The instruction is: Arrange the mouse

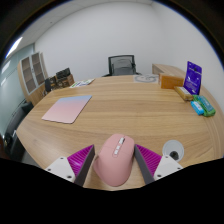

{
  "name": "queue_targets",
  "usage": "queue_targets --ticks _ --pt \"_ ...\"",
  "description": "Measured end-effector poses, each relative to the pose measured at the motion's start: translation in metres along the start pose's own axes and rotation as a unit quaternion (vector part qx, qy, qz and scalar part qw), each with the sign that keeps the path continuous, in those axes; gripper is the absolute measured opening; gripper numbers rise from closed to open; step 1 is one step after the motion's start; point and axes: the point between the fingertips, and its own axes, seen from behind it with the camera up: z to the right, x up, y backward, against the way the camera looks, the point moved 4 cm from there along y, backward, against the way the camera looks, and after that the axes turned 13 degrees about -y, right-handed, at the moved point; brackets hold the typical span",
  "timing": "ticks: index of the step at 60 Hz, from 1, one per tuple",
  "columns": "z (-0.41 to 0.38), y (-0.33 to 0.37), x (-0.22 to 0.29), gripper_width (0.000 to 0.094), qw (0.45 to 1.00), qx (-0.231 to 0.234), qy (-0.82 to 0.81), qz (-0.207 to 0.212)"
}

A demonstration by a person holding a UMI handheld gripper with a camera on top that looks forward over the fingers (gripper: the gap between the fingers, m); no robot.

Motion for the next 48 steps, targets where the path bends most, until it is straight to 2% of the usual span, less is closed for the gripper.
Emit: queue_targets --ticks 15,19,20,23,28,35,44,48 --pt "-0.01 -0.011 0.003 0.0811 1.0 -0.002 0.012 0.01" --pt "-0.006 -0.013 0.002 0.0719 0.999 -0.024 0.025 0.02" --pt "-0.002 -0.013 0.002 0.0575 0.999 -0.034 0.03 0.023" --pt "0.0 -0.014 0.003 0.0566 0.998 -0.045 0.032 0.034" --pt "0.003 -0.015 0.003 0.0497 0.997 -0.058 0.017 0.041" --pt "-0.004 -0.018 0.009 0.0427 0.995 -0.1 0.0 0.015" --pt "-0.086 -0.036 0.073 0.0427 0.992 -0.1 -0.003 0.07" --pt "-0.133 -0.059 0.099 0.0427 0.992 -0.095 -0.023 0.074"
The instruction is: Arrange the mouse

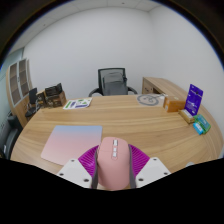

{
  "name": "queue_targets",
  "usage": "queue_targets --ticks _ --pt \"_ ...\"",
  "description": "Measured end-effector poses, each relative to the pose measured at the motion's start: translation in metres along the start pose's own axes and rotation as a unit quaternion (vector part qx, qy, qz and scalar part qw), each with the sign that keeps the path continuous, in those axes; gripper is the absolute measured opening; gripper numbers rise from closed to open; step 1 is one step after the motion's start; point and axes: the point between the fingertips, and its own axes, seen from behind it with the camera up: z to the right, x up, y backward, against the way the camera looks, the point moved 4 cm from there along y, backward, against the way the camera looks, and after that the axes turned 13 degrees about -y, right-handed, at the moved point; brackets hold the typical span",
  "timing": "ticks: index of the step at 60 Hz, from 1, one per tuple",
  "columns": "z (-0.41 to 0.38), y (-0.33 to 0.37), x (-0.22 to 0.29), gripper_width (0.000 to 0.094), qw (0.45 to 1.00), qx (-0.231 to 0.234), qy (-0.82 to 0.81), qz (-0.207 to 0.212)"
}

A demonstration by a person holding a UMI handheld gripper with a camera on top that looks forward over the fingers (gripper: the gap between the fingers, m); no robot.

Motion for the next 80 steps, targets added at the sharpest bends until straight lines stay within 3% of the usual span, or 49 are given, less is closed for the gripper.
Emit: queue_targets --ticks 7,16,32,34,46,48,51,63,80 --pt "-0.086 -0.043 0.016 0.0426 0.999 0.014 0.029 0.009" --pt "-0.143 -0.091 -0.006 0.0425 0.999 0.009 0.035 -0.027" --pt "-0.154 -0.129 -0.054 0.0425 0.995 -0.017 0.061 -0.083" --pt "-0.154 -0.13 -0.052 0.0433 0.995 -0.015 0.064 -0.072" --pt "-0.152 -0.13 -0.057 0.0569 0.996 -0.013 0.036 -0.084" --pt "-0.152 -0.127 -0.057 0.0647 0.995 -0.01 0.029 -0.09" --pt "-0.151 -0.122 -0.059 0.0841 0.995 -0.007 0.025 -0.098" --pt "-0.146 -0.06 -0.056 0.0834 0.996 0.015 0.01 -0.084" --pt "-0.121 0.098 -0.069 0.0834 0.995 0.086 0.003 -0.05"
